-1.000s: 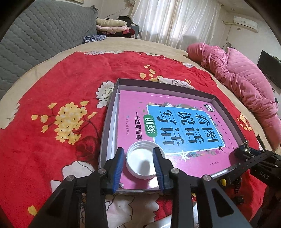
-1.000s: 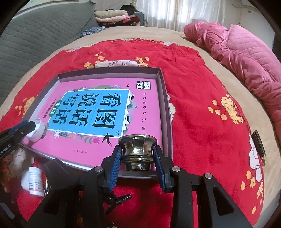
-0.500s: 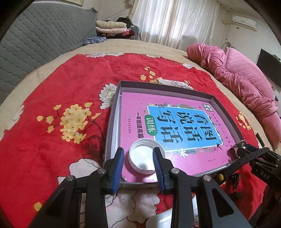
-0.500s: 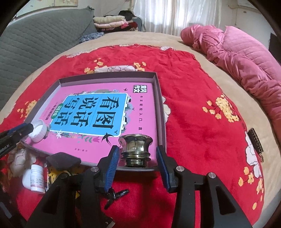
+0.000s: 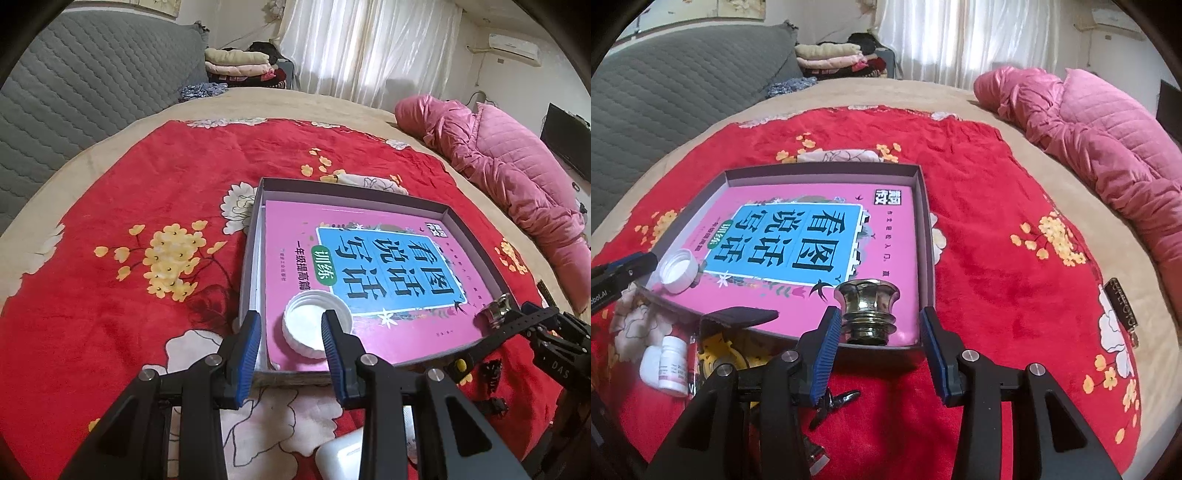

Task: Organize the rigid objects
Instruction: 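Open the left tool to drop the cap in the box while the right tool sets the spool inside, then withdraw both open tools from the box back toward the remaining objects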

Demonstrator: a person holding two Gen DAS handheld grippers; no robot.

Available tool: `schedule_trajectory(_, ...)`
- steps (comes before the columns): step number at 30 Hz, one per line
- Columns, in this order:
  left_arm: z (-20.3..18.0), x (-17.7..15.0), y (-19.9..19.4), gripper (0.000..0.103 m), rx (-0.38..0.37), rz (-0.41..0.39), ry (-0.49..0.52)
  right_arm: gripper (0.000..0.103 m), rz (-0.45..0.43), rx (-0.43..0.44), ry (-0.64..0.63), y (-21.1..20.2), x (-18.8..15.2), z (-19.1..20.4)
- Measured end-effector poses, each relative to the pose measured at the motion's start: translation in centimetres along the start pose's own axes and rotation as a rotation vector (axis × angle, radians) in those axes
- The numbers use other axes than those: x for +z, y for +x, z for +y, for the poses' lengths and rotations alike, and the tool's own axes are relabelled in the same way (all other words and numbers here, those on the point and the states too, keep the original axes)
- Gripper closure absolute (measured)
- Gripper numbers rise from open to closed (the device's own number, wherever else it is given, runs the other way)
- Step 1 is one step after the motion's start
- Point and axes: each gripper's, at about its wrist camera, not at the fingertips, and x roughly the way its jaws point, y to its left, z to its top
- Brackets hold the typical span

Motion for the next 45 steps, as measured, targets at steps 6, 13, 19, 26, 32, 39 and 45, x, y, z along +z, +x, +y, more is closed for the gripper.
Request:
schedule_trajectory(6, -0.1, -0.1, -0.8, 0.069, -0.001, -0.016, 0.005, 0.051, -0.043, -0.006, 0.029, -1.3, -0.2, -1.0)
schedule_trajectory(13, -0.5, -0.5, -1.7, 0.069, 0.019, -0.033, 0.026, 0.051, -0.056, -0.001, 0.03, -2.2, -0.9, -0.9)
schedule_trajectory(19, -0.6, -0.6, -2.7, 0.069, -0.005, -0.029, 0.016, 0.051, -0.071, 0.02, 0.005, -3.0, -1.3, -0.1)
schedule_trajectory(26, -0.5, -1.0, -3.6, 0.06, -0.02, -0.019, 0.001, 0.051, -0.079, 0.036, -0.001, -4.1, -2.0, 0.3)
schedule_trajectory(32, -0.7, -1.4, -4.5, 0.052, -0.023, -0.017, 0.009, 0.051, -0.087, 0.035, 0.002, -4.8, -2.2, 0.1)
schedule_trajectory(39, -0.9, -2.0, -5.2, 0.052, -0.02, -0.003, 0.025, 0.05, -0.099, 0.049, -0.015, -5.8, -2.6, 0.4)
schedule_trajectory(45, -1.3, -2.8, -5.8, 0.052, -0.026, 0.01, 0.052, 0.05, -0.112, 0.069, -0.038, -6.9, -3.0, 1.0)
